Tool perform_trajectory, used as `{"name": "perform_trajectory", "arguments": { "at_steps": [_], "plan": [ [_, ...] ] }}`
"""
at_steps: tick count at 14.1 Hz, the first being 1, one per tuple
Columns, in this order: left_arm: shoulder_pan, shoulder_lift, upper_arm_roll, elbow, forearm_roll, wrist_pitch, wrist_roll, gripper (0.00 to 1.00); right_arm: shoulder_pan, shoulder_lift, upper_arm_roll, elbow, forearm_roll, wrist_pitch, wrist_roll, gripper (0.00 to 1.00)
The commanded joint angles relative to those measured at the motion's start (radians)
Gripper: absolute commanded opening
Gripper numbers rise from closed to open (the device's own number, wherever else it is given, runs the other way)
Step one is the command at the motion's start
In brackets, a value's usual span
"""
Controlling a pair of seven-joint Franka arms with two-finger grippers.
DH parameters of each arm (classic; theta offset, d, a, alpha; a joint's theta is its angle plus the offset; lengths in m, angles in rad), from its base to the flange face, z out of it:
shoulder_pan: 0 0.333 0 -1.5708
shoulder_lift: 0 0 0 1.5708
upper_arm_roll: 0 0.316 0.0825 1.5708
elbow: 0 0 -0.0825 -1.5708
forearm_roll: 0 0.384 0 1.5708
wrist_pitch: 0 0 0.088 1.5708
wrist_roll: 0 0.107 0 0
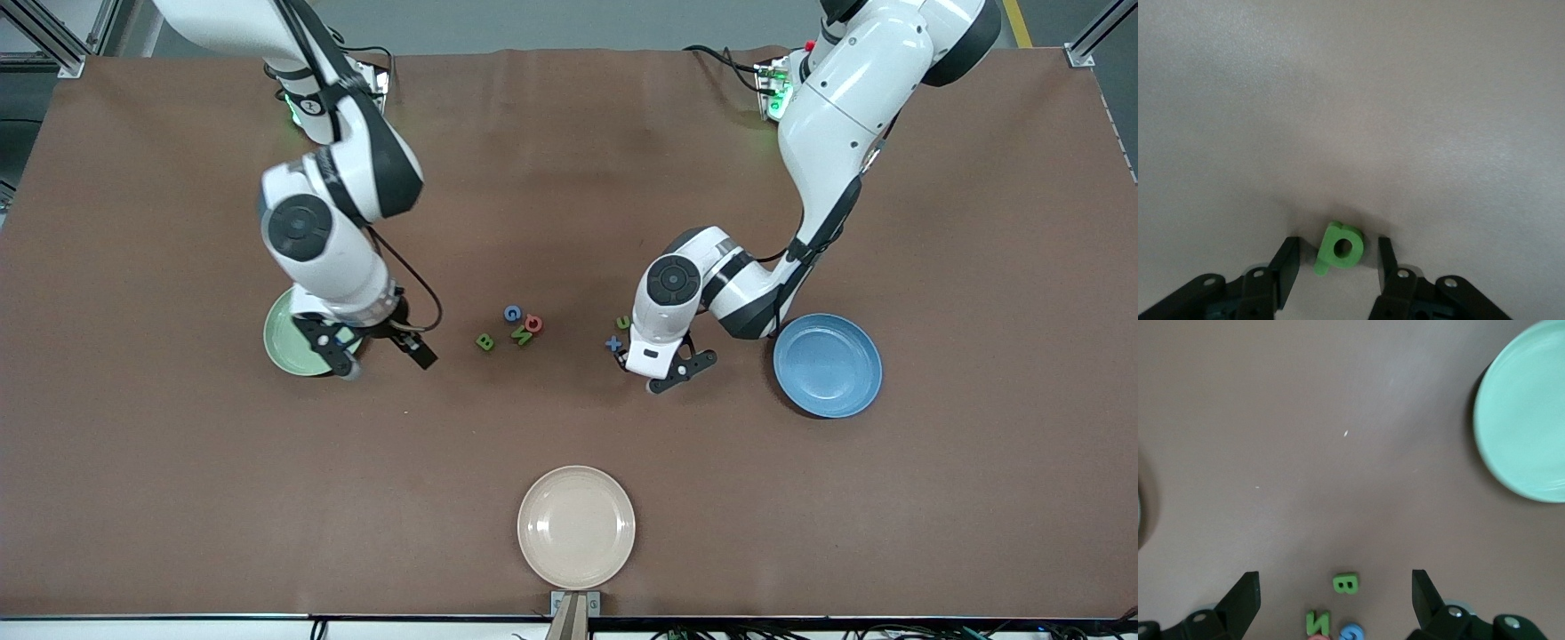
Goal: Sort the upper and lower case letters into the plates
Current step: 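Drop the p on the blue plate while the right gripper lifts the B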
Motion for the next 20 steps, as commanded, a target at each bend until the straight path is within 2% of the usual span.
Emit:
{"name": "perform_trajectory", "arguments": {
  "at_steps": [1,3,4,7,9,11,13,17,20],
  "plan": [
    [-0.008,0.013,0.005,0.02,0.023,-0.01,-0.011,0.27,0.044,0.078,-0.011,-0.024,0.016,0.099,0.052,1.0],
    [-0.008,0.016,0.007,0.021,0.02,-0.01,-0.012,0.05,0.067,0.139,-0.009,-0.024,0.016,0.164,0.052,0.99],
    [-0.002,0.011,0.007,0.02,0.021,-0.01,-0.012,0.0,0.084,0.167,-0.009,-0.023,0.017,0.182,0.052,0.98],
    [0.014,-0.028,0.008,0.029,0.024,-0.07,-0.009,0.0,0.093,0.208,-0.009,-0.015,0.017,0.187,0.054,0.97],
    [0.064,-0.112,0.005,0.012,0.037,-0.111,0.006,0.0,0.105,0.231,-0.002,-0.014,0.04,0.189,0.054,0.95],
    [0.098,-0.204,0.002,-0.031,0.038,-0.154,0.032,0.0,0.108,0.242,-0.002,-0.003,0.071,0.187,0.052,0.92],
    [0.177,-0.278,-0.007,-0.103,0.038,-0.154,0.15,0.0,0.113,0.262,0.0,0.017,0.072,0.187,0.05,0.88],
    [0.34,-0.323,-0.008,-0.213,0.028,-0.156,0.351,0.0,0.127,0.276,0.005,0.023,0.073,0.187,0.044,0.73],
    [0.441,-0.317,-0.01,-0.298,0.035,-0.133,0.444,0.02,0.134,0.282,0.005,0.023,0.073,0.189,0.041,0.66]
  ]
}}
